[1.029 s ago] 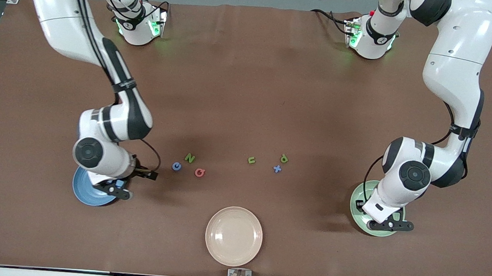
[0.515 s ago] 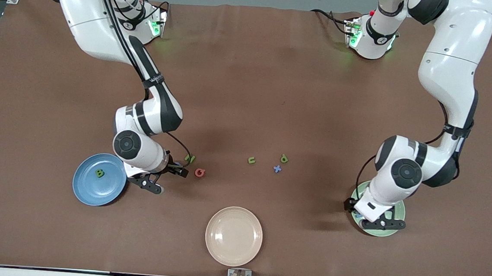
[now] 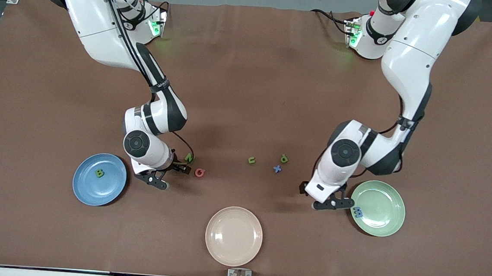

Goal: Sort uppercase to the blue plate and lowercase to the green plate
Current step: 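Grasp the c with the right gripper while the left gripper grasps the p, then drop the c on the blue plate while the left gripper drops the p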

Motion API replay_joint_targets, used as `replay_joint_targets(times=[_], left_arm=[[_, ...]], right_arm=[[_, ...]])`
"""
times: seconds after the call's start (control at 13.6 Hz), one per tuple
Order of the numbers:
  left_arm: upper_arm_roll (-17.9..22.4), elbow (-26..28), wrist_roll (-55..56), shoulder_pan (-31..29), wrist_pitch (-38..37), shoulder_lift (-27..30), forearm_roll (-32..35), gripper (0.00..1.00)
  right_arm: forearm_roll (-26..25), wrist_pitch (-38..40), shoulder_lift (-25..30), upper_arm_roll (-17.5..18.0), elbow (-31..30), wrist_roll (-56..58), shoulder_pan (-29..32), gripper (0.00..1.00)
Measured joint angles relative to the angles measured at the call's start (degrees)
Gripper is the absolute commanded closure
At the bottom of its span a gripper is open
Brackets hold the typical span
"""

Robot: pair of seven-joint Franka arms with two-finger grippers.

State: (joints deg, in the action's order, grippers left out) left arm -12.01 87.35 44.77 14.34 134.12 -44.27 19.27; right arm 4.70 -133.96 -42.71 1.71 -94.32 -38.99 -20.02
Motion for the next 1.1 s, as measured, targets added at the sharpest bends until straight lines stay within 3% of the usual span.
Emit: replay_joint_targets(times=[0.15, 0.59, 0.81, 1.1], left_arm=[[-0.9, 2.4, 7.6, 1.8, 0.0, 0.0, 0.0, 0.03], [-5.0, 5.8, 24.1, 2.9, 0.0, 0.1, 0.0, 0.22], [-5.1, 6.6, 26.6, 3.5, 0.0, 0.1, 0.0, 0.26], [-5.1, 7.3, 29.8, 3.8, 0.0, 0.1, 0.0, 0.30]], right_arm=[[0.0, -0.1, 0.1, 0.0, -0.4, 0.0, 0.0, 0.40], [0.0, 0.7, 0.9, -0.2, -0.5, 0.0, 0.0, 0.94], [0.0, 1.0, 1.0, -0.3, -0.3, 0.0, 0.0, 0.97], [-0.3, 10.5, 3.2, -1.2, 4.5, 3.6, 2.8, 0.97]])
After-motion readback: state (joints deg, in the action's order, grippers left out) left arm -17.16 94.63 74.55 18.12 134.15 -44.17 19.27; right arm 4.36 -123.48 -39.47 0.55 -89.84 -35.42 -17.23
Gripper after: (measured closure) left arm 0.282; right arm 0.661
